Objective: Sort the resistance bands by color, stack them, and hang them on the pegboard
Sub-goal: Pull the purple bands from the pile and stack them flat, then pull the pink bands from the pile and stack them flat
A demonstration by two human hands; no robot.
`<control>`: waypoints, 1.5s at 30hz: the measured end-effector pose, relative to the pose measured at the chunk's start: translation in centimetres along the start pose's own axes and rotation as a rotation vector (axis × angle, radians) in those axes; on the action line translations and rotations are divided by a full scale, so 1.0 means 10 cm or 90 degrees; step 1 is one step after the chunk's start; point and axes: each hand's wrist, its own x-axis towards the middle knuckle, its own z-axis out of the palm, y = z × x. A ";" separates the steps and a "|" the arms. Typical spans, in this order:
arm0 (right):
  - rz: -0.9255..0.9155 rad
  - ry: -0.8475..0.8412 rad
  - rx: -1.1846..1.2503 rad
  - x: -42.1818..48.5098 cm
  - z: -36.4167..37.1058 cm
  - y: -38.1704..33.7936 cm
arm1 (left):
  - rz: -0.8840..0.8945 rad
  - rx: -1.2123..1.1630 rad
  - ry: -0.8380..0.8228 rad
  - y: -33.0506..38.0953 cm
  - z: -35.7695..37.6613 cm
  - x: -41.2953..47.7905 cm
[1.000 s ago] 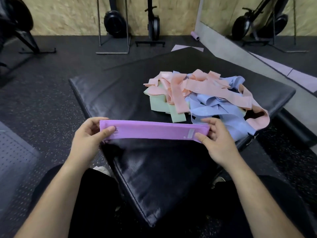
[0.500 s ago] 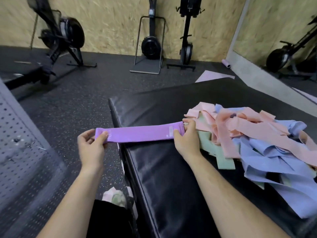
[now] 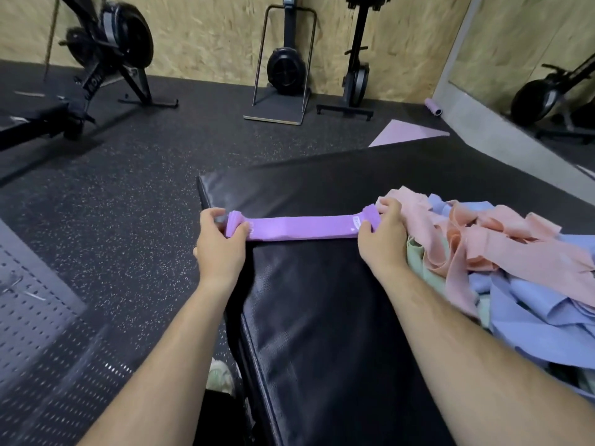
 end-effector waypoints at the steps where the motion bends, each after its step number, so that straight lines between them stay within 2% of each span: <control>1: -0.014 0.009 -0.019 -0.01 0.01 0.00 | 0.009 0.019 0.000 -0.02 0.00 0.01; 7: -0.152 0.044 -0.178 -0.12 0.05 -0.02 | 0.087 0.138 0.017 -0.07 -0.01 0.00; 10: -0.199 0.019 -0.227 -0.13 0.09 0.00 | 0.112 0.211 0.009 -0.04 -0.01 -0.04; 16: -0.205 -0.017 -0.316 -0.17 0.10 -0.05 | 0.125 0.294 -0.015 -0.02 0.00 -0.03; 19: -0.206 -0.047 -0.343 -0.22 0.10 -0.08 | 0.173 0.371 0.013 0.01 0.01 -0.06; 23: -0.184 -0.122 -0.297 -0.39 0.10 -0.16 | 0.277 0.420 0.024 0.08 0.11 -0.18; 26: -0.217 -0.134 -0.309 -0.56 0.06 -0.22 | 0.343 0.400 -0.039 0.12 0.23 -0.31; 30: -0.195 -0.137 -0.216 -0.85 -0.02 -0.28 | 0.373 0.343 -0.131 0.20 0.41 -0.57; 38: -0.223 -0.014 -0.227 -1.59 -0.69 -0.11 | 0.477 0.238 -0.292 0.58 0.65 -1.23; 42: -0.166 0.065 -0.248 -1.70 -1.22 0.23 | 0.545 0.192 -0.336 0.78 0.78 -1.66; 45: -0.120 0.079 -0.269 -1.74 -1.46 0.45 | 0.581 0.192 -0.384 0.79 0.89 -1.93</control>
